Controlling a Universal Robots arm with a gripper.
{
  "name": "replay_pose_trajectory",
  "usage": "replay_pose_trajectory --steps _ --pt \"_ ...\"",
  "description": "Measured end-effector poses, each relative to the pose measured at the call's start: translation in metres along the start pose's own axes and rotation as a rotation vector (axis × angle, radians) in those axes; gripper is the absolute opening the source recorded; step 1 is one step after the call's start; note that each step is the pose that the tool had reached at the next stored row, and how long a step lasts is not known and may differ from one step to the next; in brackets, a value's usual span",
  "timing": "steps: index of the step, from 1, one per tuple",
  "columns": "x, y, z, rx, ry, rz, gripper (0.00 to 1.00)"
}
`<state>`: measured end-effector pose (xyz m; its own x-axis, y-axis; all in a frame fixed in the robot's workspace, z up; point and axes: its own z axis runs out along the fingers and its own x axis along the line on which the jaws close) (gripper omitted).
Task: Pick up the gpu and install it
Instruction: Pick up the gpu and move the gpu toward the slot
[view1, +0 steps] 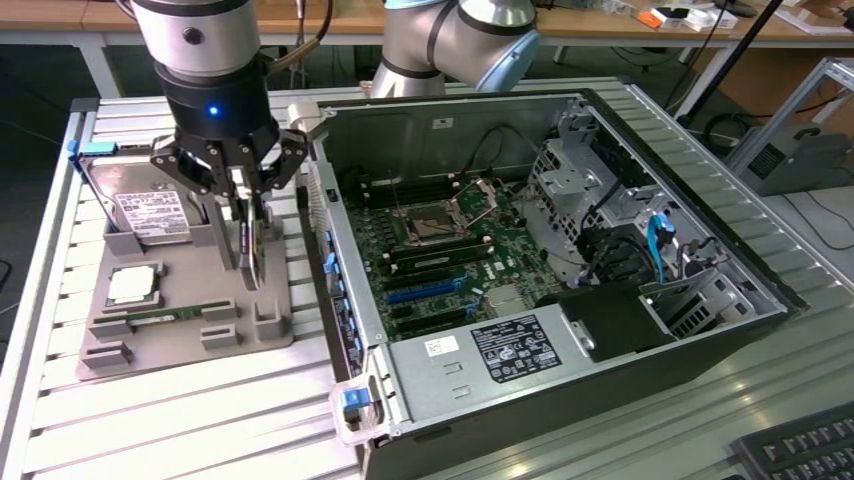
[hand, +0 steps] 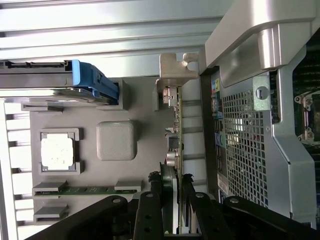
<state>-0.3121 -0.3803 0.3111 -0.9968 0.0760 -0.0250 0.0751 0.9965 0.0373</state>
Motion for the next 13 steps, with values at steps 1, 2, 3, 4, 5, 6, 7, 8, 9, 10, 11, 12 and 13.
replay_pose_trajectory --steps 1,2,3,4,5,6,7,8,9,10,11,12,13 --pt "0.0 0.0 -0.0002 0.0 0.0 0.0 0.27" --pt "0.0 0.0 -0.0004 0.0 0.0 0.0 0.27" --pt "0.0 0.0 -0.0005 -0.0001 -0.0001 0.0 0.27" --pt "0.0 0.0 -0.0007 -0.0001 -0.0001 0.0 0.27" --pt "0.0 0.0 -0.0009 0.0 0.0 0.0 0.27" --pt "0.0 0.0 -0.001 0.0 0.0 0.0 0.27" --pt "0.0 0.0001 -0.0011 0.0 0.0 0.0 0.27" --pt "0.0 0.0001 -0.0014 0.0 0.0 0.0 0.27" --pt "0.0 0.0001 -0.0017 0.0 0.0 0.0 0.27" --pt "0.0 0.0001 -0.0019 0.0 0.0 0.0 0.27" --pt "0.0 0.0001 -0.0021 -0.0001 -0.0001 0.0 0.27" --pt "-0.0001 0.0001 -0.0023 0.0 -0.0001 0.0 0.27" --pt "0.0 0.0001 -0.0025 0.0 0.0 0.0 0.27"
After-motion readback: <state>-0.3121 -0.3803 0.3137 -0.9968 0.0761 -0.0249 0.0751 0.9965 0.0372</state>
